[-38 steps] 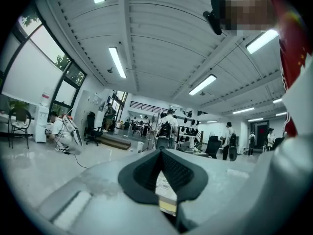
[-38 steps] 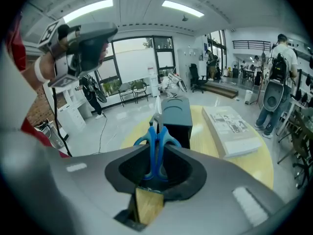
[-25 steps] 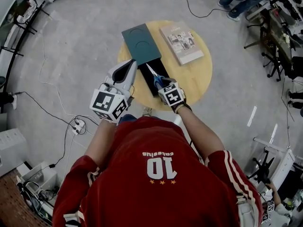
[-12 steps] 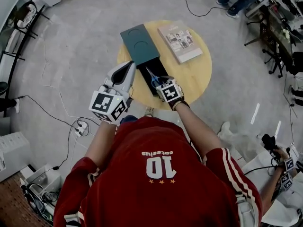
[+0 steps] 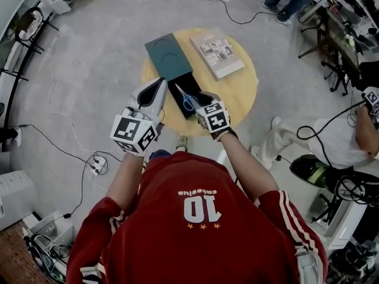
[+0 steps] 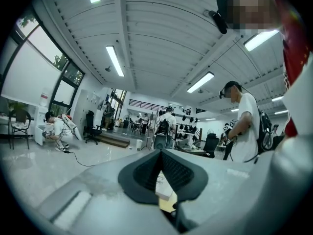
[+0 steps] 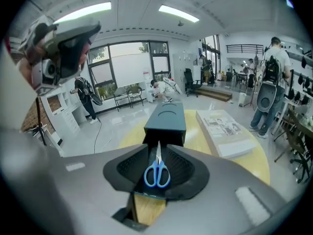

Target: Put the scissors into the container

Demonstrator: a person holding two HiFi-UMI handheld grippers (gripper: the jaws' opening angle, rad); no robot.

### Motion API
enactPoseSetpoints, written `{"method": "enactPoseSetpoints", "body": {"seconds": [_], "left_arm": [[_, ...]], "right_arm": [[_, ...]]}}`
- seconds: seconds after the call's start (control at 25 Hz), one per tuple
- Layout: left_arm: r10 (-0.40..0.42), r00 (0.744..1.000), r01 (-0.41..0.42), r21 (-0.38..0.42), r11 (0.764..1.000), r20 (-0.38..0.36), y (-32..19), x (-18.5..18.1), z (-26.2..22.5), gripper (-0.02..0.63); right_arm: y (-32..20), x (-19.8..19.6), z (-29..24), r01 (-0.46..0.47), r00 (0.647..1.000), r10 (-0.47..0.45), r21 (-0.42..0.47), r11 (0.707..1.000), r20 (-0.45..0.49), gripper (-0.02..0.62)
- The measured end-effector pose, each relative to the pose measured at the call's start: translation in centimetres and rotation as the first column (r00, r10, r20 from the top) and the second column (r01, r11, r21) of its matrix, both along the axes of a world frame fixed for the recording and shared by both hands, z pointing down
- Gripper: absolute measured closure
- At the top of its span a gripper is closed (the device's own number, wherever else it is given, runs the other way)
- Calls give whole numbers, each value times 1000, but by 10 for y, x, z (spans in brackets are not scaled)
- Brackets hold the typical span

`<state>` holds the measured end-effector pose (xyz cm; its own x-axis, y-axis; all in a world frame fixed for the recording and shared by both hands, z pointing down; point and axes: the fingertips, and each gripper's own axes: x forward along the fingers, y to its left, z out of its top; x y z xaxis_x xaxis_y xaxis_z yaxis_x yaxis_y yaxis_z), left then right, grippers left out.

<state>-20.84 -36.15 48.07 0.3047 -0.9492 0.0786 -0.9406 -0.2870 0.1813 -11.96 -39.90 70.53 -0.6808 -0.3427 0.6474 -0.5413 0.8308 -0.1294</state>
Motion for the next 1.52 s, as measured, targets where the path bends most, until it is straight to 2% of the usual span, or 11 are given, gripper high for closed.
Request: {"method": "enactPoseSetpoints", "body": {"seconds": [0.32, 0.72, 0.92, 1.08, 1.28, 1.32, 1.52], "left_arm": [[-4, 1000, 4, 4, 1000, 29, 18, 14, -18, 604], [10, 993, -15, 36, 999, 118, 59, 52, -41, 604], [18, 981, -31, 61, 998, 195, 79, 67, -54, 604], [4, 984, -20, 87, 996, 178, 91, 69, -69, 604], [-11, 985, -7, 106, 994, 173, 109, 72, -84, 604], [-12, 985, -6, 105, 994, 170, 111, 73, -85, 604], [-21, 987, 3, 112, 994, 160, 122, 80, -88, 604]], "right_arm": [[5, 22, -92, -66, 987, 45, 136, 988, 156, 477], [40, 64, -213, -149, 932, 39, 281, 948, 362, 485], [64, 83, -254, -161, 914, 9, 342, 926, 406, 486], [80, 97, -282, -203, 898, 9, 397, 895, 440, 513], [100, 113, -303, -242, 888, 23, 424, 872, 459, 573], [102, 116, -304, -252, 887, 32, 425, 869, 461, 591], [114, 130, -315, -279, 873, 52, 409, 869, 484, 592]]}}
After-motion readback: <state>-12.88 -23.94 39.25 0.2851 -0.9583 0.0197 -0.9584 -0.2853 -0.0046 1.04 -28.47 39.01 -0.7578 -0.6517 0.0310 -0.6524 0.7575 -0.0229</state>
